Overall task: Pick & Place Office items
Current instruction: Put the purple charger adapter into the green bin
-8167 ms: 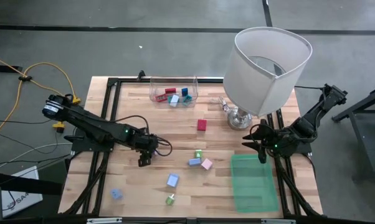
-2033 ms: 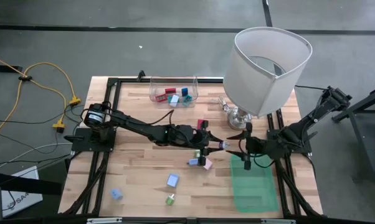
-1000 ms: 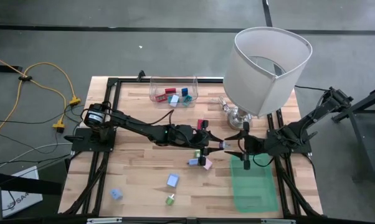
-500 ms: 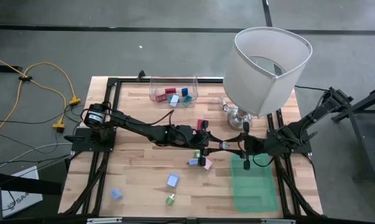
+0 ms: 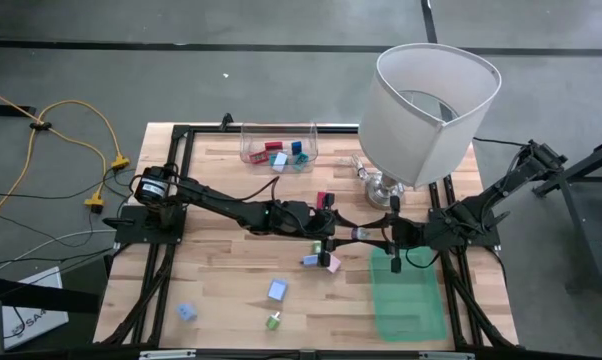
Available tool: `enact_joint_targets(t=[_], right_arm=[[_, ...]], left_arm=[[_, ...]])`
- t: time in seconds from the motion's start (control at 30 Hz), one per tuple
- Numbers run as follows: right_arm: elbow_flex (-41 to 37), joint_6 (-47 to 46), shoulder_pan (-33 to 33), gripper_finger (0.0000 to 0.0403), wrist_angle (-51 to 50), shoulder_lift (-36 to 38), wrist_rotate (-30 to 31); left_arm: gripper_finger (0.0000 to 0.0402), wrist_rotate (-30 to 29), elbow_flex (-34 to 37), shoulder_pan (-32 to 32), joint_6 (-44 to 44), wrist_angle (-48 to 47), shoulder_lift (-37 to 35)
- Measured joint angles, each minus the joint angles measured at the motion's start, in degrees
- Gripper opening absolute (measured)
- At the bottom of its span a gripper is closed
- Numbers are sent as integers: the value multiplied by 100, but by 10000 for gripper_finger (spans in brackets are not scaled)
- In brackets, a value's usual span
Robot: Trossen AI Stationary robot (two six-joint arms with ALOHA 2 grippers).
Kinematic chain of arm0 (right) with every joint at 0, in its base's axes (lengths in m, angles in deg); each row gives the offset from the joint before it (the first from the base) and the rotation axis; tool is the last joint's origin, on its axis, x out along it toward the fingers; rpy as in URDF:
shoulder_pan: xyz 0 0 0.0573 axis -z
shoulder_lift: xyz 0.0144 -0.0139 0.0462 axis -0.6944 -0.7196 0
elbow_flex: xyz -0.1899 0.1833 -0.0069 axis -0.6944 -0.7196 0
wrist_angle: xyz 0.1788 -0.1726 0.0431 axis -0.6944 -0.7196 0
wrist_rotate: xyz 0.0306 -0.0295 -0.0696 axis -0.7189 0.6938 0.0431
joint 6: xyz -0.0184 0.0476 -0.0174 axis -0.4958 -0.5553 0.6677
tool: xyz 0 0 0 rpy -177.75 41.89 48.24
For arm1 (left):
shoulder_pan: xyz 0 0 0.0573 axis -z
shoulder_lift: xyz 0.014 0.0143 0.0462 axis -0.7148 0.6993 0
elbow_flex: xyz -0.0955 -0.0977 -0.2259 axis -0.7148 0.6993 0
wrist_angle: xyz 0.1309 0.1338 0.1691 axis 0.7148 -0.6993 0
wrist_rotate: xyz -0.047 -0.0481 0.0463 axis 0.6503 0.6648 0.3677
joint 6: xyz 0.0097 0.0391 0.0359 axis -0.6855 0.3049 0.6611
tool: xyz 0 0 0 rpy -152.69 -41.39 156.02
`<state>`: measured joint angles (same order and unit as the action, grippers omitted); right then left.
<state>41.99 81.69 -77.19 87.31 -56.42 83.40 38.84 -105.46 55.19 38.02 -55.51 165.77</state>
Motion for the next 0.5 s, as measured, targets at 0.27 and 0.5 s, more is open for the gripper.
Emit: enact_joint_targets(t=[0.27, 0.5], right_arm=[[0, 0, 0, 120, -4, 2, -9], [0, 1, -8, 120, -25, 2, -4]], left_arm=[[210, 0, 0, -2, 5, 0, 0], [231, 4, 0, 0, 1, -12, 0]])
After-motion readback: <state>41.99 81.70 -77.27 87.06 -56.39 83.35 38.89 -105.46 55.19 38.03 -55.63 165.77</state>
